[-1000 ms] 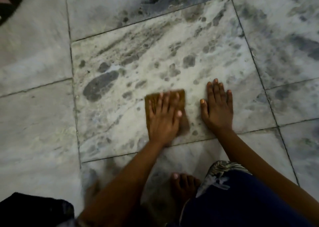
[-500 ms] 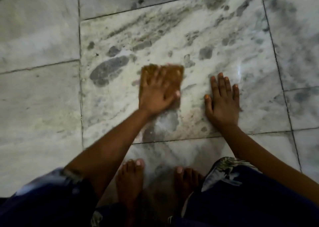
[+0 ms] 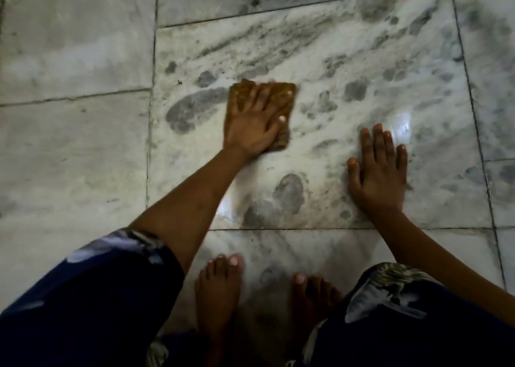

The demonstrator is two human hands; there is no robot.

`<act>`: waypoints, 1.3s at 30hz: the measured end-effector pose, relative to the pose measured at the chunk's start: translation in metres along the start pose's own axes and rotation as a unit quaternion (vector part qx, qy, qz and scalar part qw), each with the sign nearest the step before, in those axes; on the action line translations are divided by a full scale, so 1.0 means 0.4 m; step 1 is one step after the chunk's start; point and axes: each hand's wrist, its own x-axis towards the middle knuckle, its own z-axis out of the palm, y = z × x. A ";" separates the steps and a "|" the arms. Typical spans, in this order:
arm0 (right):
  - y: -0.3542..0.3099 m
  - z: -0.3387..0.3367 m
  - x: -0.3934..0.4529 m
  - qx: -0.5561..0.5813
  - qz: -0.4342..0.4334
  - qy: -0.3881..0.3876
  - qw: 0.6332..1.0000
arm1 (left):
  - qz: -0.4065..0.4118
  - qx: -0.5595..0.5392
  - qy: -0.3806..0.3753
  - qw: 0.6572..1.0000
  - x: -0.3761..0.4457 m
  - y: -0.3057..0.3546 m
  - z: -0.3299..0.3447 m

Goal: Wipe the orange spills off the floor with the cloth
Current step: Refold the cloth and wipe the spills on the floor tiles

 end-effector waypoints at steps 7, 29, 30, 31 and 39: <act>-0.002 0.004 -0.005 0.005 -0.001 0.014 1.000 | 0.220 0.020 0.008 0.975 -0.251 0.046 0.065; -0.004 0.007 0.008 0.008 -0.019 0.035 0.999 | -0.019 0.015 -0.027 0.999 0.095 -0.092 -0.034; -0.004 0.006 0.009 0.009 -0.019 0.034 0.999 | 0.031 0.015 -0.031 0.999 0.057 -0.069 -0.023; -0.004 0.006 0.010 0.010 -0.019 0.033 0.999 | 0.089 0.015 -0.041 0.995 0.009 -0.054 -0.014; -0.005 0.002 0.007 0.009 -0.020 0.023 0.999 | 0.240 0.033 -0.076 0.967 -0.232 -0.280 -0.039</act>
